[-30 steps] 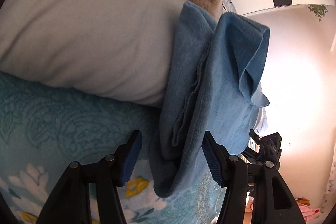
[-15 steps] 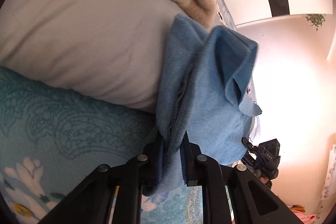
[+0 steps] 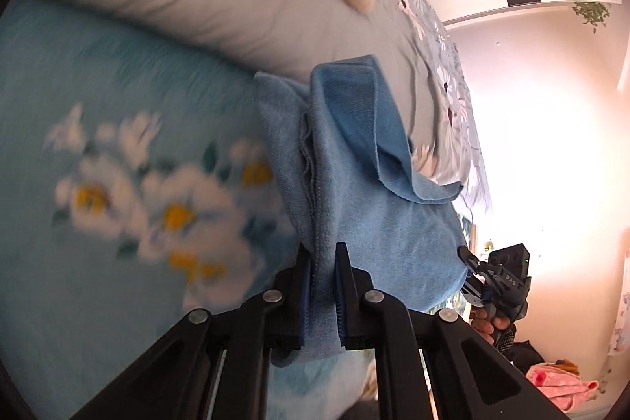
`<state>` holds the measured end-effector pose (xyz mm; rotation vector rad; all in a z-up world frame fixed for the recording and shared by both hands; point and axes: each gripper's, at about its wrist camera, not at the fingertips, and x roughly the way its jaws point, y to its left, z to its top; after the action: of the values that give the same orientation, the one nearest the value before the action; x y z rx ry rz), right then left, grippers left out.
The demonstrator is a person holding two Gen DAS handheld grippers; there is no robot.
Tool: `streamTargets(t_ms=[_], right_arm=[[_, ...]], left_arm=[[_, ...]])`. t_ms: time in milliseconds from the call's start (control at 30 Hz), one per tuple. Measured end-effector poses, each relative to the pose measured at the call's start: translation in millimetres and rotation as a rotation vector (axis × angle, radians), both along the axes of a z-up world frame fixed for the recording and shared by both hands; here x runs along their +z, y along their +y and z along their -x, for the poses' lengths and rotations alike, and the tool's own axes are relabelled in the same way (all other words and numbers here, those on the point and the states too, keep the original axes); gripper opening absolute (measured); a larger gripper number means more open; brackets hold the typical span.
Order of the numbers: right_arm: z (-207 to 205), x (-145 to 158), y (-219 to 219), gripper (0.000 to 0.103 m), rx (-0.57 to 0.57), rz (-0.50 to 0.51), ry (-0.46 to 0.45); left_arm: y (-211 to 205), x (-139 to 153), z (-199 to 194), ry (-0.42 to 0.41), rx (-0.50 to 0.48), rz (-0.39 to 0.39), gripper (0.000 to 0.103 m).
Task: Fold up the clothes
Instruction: 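Lower the folded hem onto the sweatshirt body with both grippers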
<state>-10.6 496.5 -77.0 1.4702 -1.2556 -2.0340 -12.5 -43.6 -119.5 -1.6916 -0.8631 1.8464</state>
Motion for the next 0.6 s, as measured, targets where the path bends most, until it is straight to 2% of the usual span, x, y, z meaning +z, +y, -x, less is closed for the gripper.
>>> streamTargets(t_ms=[133, 267, 400, 533, 600], right_arm=[[-49, -11, -5, 0.015, -0.011, 0.014, -0.048], [-72, -36, -6, 0.015, -0.015, -0.018, -0.144], [-75, -47, -1, 0.015, -0.033, -0.002, -0.162], [-70, -44, -3, 0.018, 0.012, -0.057, -0.166], [-68, -38, -1, 0.019, 0.028, -0.103, -0.155]], left_arm=[[-12, -24, -56, -0.094, -0.014, 0.024, 0.011], [-15, -45, -82, -0.122, -0.022, 0.082, 0.011], [-21, -56, -79, -0.146, 0.011, 0.082, 0.013], [-18, -50, -70, -0.129, -0.030, 0.107, 0.015], [-16, -47, -58, -0.111, -0.045, 0.136, 0.020]])
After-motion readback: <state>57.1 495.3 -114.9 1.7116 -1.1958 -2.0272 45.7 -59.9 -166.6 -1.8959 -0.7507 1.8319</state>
